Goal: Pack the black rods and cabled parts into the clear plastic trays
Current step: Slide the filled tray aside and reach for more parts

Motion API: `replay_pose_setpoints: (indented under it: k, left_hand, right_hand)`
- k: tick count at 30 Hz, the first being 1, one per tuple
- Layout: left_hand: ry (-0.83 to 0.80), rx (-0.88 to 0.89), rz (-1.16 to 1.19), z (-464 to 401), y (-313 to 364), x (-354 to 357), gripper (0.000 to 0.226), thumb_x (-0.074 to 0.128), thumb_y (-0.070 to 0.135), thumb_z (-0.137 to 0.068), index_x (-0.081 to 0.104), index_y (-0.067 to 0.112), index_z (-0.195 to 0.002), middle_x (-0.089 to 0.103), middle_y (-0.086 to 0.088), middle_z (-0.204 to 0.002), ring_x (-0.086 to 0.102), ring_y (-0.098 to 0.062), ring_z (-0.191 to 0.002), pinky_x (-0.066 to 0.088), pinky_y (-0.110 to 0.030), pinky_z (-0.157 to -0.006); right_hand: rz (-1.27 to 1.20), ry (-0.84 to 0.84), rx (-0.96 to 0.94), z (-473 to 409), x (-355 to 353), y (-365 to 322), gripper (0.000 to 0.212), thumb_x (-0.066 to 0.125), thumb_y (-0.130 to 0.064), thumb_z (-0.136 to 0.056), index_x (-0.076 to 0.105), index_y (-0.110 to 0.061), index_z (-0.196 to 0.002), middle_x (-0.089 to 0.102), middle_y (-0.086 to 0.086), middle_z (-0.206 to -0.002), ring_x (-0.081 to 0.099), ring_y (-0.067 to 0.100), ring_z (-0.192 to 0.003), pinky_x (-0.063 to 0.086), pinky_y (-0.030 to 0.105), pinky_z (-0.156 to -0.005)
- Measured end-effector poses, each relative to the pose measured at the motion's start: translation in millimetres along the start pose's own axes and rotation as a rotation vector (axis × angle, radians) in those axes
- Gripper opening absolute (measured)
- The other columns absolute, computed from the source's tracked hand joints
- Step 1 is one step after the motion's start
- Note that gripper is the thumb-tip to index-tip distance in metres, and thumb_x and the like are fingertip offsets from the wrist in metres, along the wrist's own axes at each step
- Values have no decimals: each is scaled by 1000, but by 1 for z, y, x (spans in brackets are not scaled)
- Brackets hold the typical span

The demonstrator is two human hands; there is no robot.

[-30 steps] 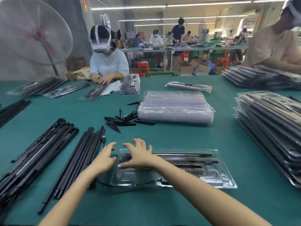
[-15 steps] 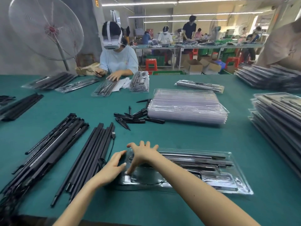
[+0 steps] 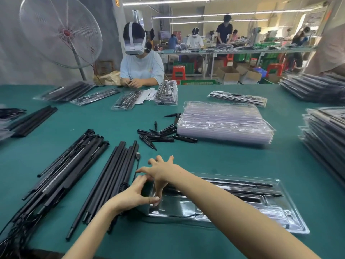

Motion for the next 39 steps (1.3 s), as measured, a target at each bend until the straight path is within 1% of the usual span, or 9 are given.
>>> replay_pose_setpoints:
  k: [7, 18, 23, 27, 30, 33, 35, 37, 39]
  left_hand:
    - [128, -153, -177, -24, 1, -9, 93, 90, 24, -59, 37, 15, -134, 47, 5, -121, 43, -11, -118, 37, -24, -102]
    - [147, -137, -230, -22, -9, -7, 96, 86, 35, -62, 30, 24, -140, 35, 11, -117, 28, -7, -112, 30, -22, -100]
    - [114, -125, -292, -17, -4, -13, 61, 85, 44, -62, 50, 30, -110, 48, 9, -108, 42, -6, -105, 35, -13, -86]
    - [109, -159, -282, -14, -1, -16, 46, 85, 45, -63, 61, 25, -96, 62, 7, -88, 56, -3, -79, 43, -12, -68]
    - [26, -213, -278, -13, 3, -14, 33, 81, 48, -67, 66, 22, -81, 63, 11, -72, 53, 4, -61, 42, -9, -58]
    - [-42, -229, -331, -13, 9, -13, 30, 76, 48, -74, 64, 21, -77, 62, 12, -71, 53, 3, -61, 42, -11, -59]
    - [-81, -245, -317, -13, 12, -14, 26, 75, 40, -78, 61, 18, -80, 69, 3, -80, 59, -3, -66, 49, -18, -68]
    - [-121, -251, -247, -11, 19, -15, 22, 75, 29, -81, 58, 15, -78, 73, -6, -83, 62, -9, -67, 51, -25, -71]
    - [-164, -242, -163, -7, 27, -18, 21, 75, 22, -81, 56, 12, -77, 71, -5, -75, 61, -8, -61, 48, -19, -59]
  right_hand:
    - [-191, 17, 11, -6, 8, 3, 114, 86, -27, -65, 9, -35, -148, 20, 11, -149, 9, 33, -140, 9, 78, -101]
    - [-257, 7, -25, -14, 10, 0, 117, 86, -15, -64, 7, -37, -148, 21, 14, -147, 9, 35, -139, 5, 78, -101]
    - [-575, 227, -36, 10, 38, 27, 96, 83, -35, -67, 27, -34, -144, 36, 5, -142, 23, 26, -136, 7, 64, -111]
    - [-1209, 681, -90, 50, 38, 47, 32, 63, -8, -86, 64, -25, -113, 63, -14, -118, 52, 0, -118, 31, 35, -111]
    - [-1378, 879, 26, 96, 31, 62, 31, 56, 2, -89, 70, -24, -97, 70, -13, -101, 61, 0, -102, 43, 21, -96]
    - [-1798, 705, 119, 139, 60, 60, 20, 63, 1, -84, 74, -16, -90, 74, -1, -85, 67, 7, -80, 49, 15, -68]
    - [-2158, 261, 142, 163, 87, 34, 28, 78, -5, -64, 73, 1, -91, 72, 15, -82, 69, 20, -70, 51, 25, -60]
    - [-2450, -40, 162, 175, 105, 7, 50, 79, 2, -56, 63, 23, -98, 67, 33, -90, 69, 39, -72, 51, 40, -66]
    - [-2683, 21, 254, 177, 114, -1, 49, 57, 9, -73, 46, 32, -114, 57, 44, -104, 58, 52, -88, 42, 53, -81]
Point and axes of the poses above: each hand's wrist, its own z-axis away from the middle knuckle, its own x-axis out of the palm, y = z × x, the point moved 3 cm from there along -z, towards the middle knuckle
